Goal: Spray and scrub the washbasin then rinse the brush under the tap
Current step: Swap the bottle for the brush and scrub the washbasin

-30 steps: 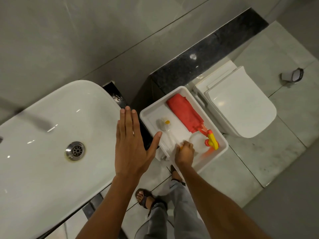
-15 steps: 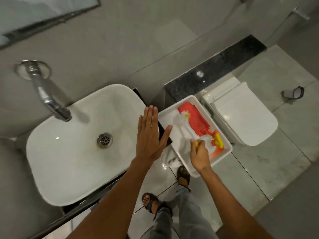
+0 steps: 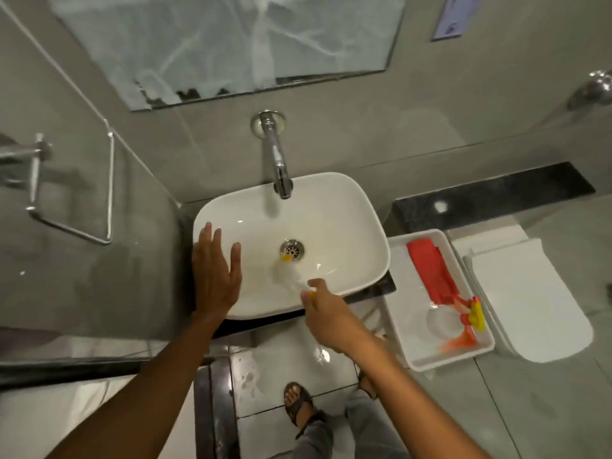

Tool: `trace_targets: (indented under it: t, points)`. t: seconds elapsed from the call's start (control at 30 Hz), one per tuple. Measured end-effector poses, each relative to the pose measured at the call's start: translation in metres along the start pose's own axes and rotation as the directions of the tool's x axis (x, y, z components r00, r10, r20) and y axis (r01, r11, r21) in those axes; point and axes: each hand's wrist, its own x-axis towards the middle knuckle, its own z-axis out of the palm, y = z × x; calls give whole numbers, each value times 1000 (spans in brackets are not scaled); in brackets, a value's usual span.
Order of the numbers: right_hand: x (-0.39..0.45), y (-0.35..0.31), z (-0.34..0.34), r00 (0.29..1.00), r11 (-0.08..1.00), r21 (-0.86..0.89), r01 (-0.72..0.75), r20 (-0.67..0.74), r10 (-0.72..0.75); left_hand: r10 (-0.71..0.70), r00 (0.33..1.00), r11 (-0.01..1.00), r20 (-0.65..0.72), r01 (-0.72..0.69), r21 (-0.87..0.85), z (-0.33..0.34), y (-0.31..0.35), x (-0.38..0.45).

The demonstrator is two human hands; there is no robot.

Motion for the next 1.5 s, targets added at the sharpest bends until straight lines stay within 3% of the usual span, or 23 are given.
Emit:
trace_targets:
  t: [0.13,0.27,0.4,0.53,0.67,0.8,0.87,1.0,1.17,1.3,1.37,1.5]
  points:
    - [9,-4,19,989,983,-153,-99,95,114,-101,993,994,57,103,-42,9,6,-6]
    - [28,-30,49,983,918,-389,-73,125,131,-174,984,980,38,177,-94,13,-16,-13]
    - [84,-54,47,990,887,-452,-90,59,130,-156,987,983,36,159,-90,17,-25,-10]
    - [119,-75,40,998,850,-527,-15,43,44,-206,975,972,81,213,-102,21,-29,-9]
    - [113,-70,47,998,830,-557,-15,40,44,-229,968,967,100,238,-90,21,-30,-7]
    - [76,-48,77,979,783,-622,-11,154,136,-250,963,964,104,258,-63,20,-26,-6]
    - [77,-43,77,989,799,-600,-33,96,113,-256,962,963,97,262,-63,20,-27,-6]
    - [119,-50,41,967,894,-378,-242,-172,189,-237,969,967,64,242,-84,24,-28,-5]
    - [145,-22,-20,919,853,-373,-365,-291,266,-248,967,964,66,253,-83,23,-26,-5]
    - [108,2,-30,937,780,-519,-350,-191,293,-257,963,960,78,264,-95,19,-23,-5]
    - [86,1,-17,965,741,-630,-232,-52,258,-260,962,959,82,267,-96,18,-22,-5]
    - [60,-20,36,957,787,-615,-53,193,215,-269,961,954,65,275,-115,21,-23,-5]
